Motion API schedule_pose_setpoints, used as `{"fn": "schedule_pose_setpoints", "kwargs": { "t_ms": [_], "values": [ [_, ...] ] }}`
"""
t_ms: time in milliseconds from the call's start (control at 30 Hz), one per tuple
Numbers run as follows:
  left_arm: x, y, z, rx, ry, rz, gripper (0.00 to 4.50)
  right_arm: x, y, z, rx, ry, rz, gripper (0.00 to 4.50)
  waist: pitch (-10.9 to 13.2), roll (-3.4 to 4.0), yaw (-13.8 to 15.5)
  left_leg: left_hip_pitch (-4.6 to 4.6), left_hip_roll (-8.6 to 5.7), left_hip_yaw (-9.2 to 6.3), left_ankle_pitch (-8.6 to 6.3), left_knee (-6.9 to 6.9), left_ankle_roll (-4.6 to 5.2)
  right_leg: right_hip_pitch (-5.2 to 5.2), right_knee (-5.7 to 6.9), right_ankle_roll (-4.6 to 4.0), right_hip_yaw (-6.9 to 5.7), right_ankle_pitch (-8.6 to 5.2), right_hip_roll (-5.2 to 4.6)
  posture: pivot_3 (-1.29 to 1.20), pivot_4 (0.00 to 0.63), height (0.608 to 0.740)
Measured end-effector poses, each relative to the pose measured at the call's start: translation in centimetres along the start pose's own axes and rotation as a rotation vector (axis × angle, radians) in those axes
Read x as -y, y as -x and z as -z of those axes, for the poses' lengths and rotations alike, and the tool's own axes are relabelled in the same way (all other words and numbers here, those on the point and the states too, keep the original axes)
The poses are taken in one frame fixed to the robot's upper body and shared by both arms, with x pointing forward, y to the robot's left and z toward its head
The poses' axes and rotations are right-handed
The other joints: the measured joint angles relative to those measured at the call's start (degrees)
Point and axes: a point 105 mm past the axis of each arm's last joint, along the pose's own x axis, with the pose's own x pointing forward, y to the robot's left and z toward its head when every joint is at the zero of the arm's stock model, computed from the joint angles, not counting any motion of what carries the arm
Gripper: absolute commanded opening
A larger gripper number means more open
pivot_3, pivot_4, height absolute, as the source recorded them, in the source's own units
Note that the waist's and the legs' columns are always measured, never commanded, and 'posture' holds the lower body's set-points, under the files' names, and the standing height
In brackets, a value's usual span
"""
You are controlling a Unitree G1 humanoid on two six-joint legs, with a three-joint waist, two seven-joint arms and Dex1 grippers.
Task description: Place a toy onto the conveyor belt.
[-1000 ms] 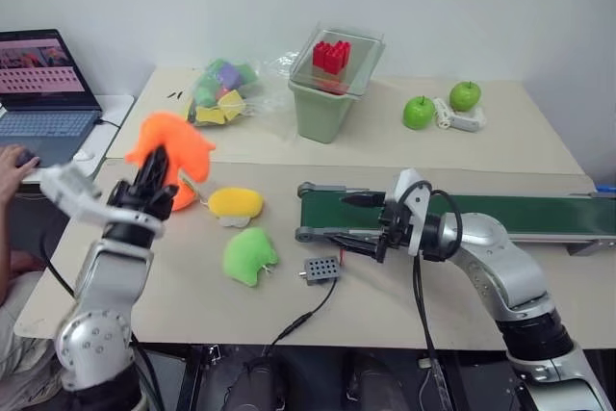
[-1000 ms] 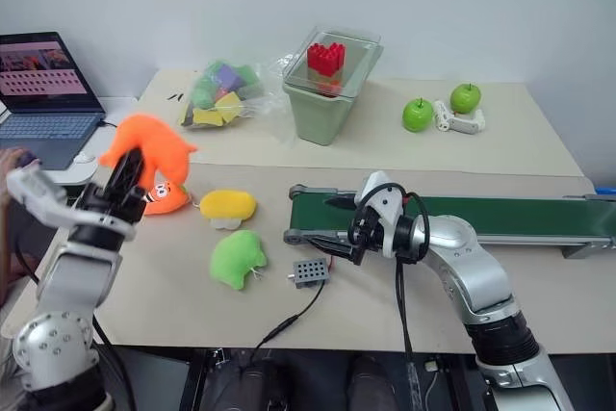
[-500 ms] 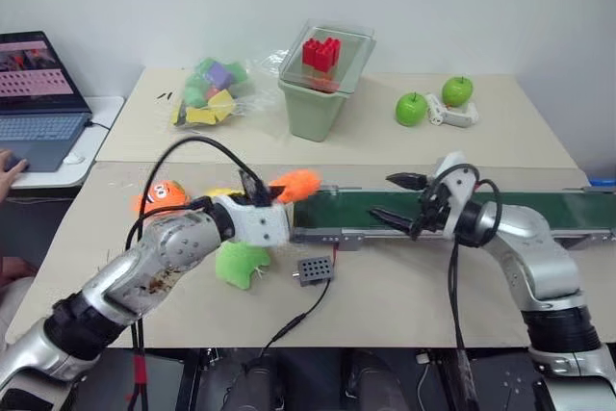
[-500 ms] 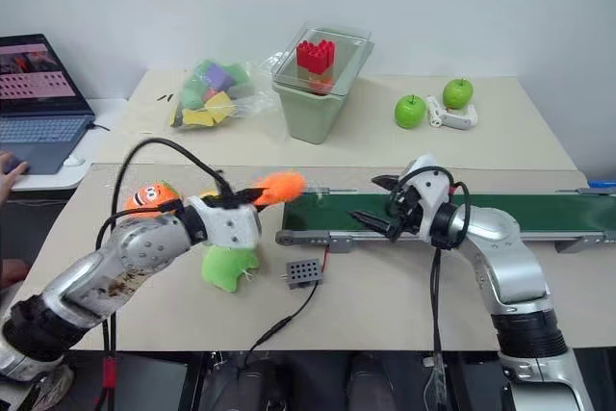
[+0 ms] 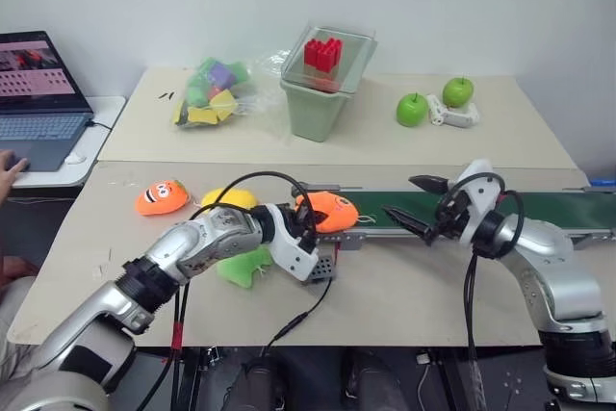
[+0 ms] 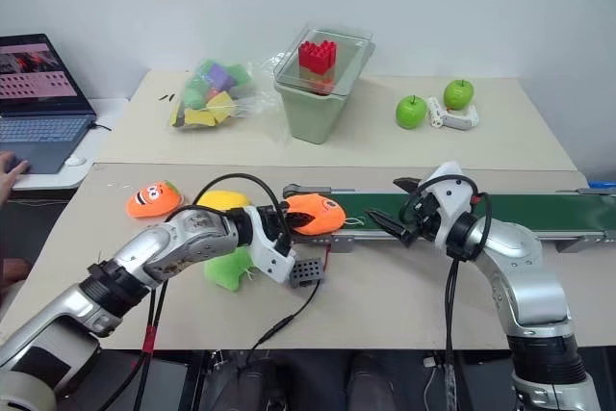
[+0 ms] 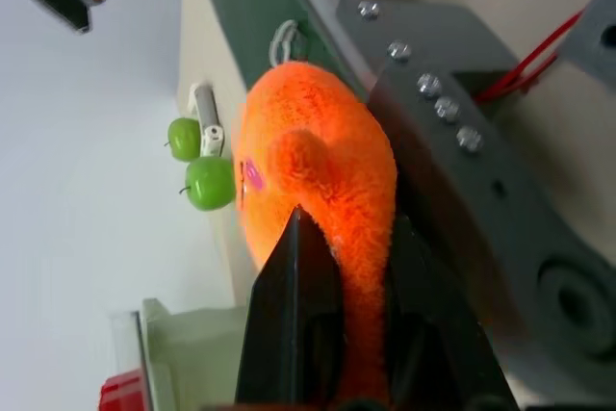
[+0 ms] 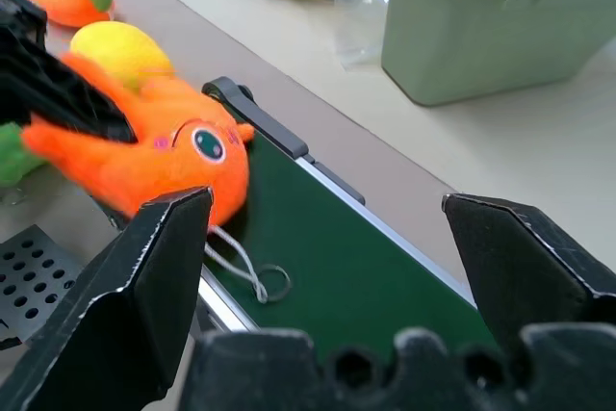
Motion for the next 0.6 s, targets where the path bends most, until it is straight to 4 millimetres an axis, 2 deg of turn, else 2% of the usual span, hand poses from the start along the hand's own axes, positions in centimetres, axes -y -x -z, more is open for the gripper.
{"fn": "schedule_pose_setpoints", "kwargs": {
  "t_ms": [167,233,267,467,600],
  "values": [
    [0.4,-0.7,0.7,-0.015,0.023,0.006,0.03,-0.1,0.2,0.3,-0.009,-0.020,0.011,4.50,0.00,0.00,-0.49,0.05,0.00,0.00,-0.07,0.10,0.22,0.05,0.02,0.14,0.05,0.09,-0.03,0.00,0.150,0.740],
    [0.4,-0.9,1.0,-0.023,0.034,0.006,0.93,-0.1,0.2,0.3,-0.008,-0.020,0.014,4.50,-0.01,0.00,-0.68,0.08,0.01,0.00,-0.08,0.10,0.26,0.08,0.03,0.17,0.08,0.10,-0.03,0.00,0.150,0.740],
    [0.4,-1.0,1.2,-0.029,0.037,0.007,1.15,-0.1,0.2,0.3,-0.008,-0.020,0.015,4.50,-0.01,0.00,-0.75,0.08,0.01,0.00,-0.08,0.10,0.26,0.07,0.02,0.17,0.08,0.11,-0.03,0.00,0.150,0.740],
    [-0.8,-0.8,2.9,-0.080,0.055,-0.043,3.38,0.0,0.2,0.2,-0.004,-0.017,0.020,4.50,-0.01,-0.01,-0.81,0.12,0.00,0.02,-0.06,0.10,0.23,0.10,0.03,0.05,0.11,0.21,-0.03,0.00,0.150,0.740],
    [-1.2,-0.5,3.7,-0.110,0.074,-0.054,3.38,-0.1,0.2,0.1,0.000,-0.020,0.018,4.50,-0.02,-0.01,-0.87,0.16,0.01,0.03,-0.07,0.11,0.25,0.12,0.04,0.06,0.15,0.22,-0.03,0.00,0.150,0.740]
  ]
}}
